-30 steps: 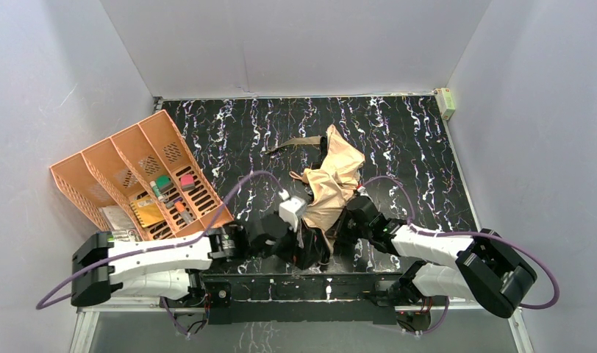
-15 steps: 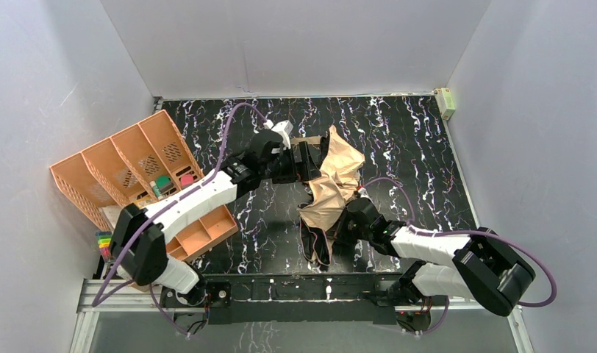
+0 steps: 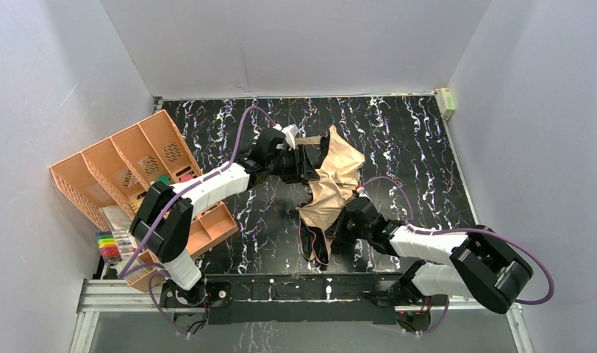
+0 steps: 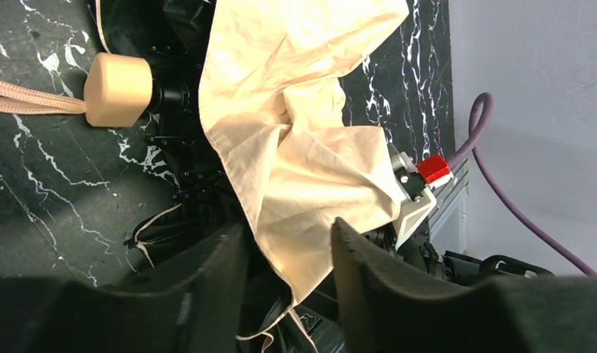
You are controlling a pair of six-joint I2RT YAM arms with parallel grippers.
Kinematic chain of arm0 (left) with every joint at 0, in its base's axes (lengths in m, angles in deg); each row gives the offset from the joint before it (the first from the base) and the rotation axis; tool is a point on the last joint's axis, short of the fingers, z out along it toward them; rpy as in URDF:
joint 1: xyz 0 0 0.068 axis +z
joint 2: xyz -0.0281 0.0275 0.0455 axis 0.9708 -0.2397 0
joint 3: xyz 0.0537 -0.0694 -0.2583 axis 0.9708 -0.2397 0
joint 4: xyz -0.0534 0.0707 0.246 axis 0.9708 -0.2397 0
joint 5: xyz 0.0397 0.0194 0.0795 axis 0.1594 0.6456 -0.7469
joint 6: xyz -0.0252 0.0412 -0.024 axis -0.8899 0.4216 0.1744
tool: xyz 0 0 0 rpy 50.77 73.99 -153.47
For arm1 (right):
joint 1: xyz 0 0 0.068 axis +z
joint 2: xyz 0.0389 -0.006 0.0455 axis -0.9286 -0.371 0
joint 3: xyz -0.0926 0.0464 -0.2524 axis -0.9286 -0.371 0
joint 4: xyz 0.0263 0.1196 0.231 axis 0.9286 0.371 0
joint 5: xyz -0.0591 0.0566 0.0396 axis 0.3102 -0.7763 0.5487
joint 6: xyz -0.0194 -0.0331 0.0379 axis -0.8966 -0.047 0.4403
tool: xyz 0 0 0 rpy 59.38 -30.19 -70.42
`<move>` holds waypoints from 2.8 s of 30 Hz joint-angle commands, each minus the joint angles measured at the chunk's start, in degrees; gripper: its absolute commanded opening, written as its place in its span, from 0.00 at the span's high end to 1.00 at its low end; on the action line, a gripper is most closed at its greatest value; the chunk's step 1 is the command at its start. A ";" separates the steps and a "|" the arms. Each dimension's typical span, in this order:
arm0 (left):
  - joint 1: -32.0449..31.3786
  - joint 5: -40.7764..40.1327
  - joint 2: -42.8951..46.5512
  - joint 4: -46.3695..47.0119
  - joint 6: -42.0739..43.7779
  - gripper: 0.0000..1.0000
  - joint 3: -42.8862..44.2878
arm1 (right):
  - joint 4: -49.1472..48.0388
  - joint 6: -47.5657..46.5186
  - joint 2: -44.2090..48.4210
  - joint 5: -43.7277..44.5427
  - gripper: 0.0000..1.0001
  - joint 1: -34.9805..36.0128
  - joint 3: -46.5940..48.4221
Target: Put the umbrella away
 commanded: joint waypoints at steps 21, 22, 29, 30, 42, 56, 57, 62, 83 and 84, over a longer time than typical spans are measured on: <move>-1.62 12.19 11.23 3.01 8.81 1.00 2.61 | 1.95 -0.70 -2.21 2.06 0.98 0.25 -0.28; -3.37 11.49 12.49 1.72 9.60 1.00 1.82 | 1.48 -0.60 -2.33 1.90 0.98 0.25 -0.33; -12.90 6.55 19.88 0.38 9.75 1.00 -7.58 | 0.46 -0.61 -2.63 1.57 0.97 0.25 0.46; -14.33 5.33 20.64 0.37 9.75 1.00 -9.09 | 0.34 -0.71 -2.64 1.53 0.96 0.25 0.61; -20.01 -2.59 24.41 11.88 4.46 1.00 -28.53 | 13.69 -2.40 8.91 2.46 0.83 0.25 3.90; -20.04 -5.65 26.06 6.99 7.83 0.56 -20.72 | 20.61 0.05 23.10 4.22 0.81 0.25 1.44; -19.99 -6.58 26.09 5.61 8.68 0.49 -19.00 | 20.23 0.13 22.83 4.17 0.81 0.25 1.44; -20.03 -10.68 23.92 -2.21 14.73 0.25 -10.67 | 19.18 -0.04 21.87 4.03 0.80 0.25 1.71; -19.96 -7.82 11.77 -6.83 20.40 0.46 -3.57 | 19.53 0.99 24.68 4.50 0.80 0.25 0.06; -19.94 -8.06 11.69 -6.94 20.60 0.51 -3.38 | 19.53 0.94 24.69 4.59 0.80 0.25 0.06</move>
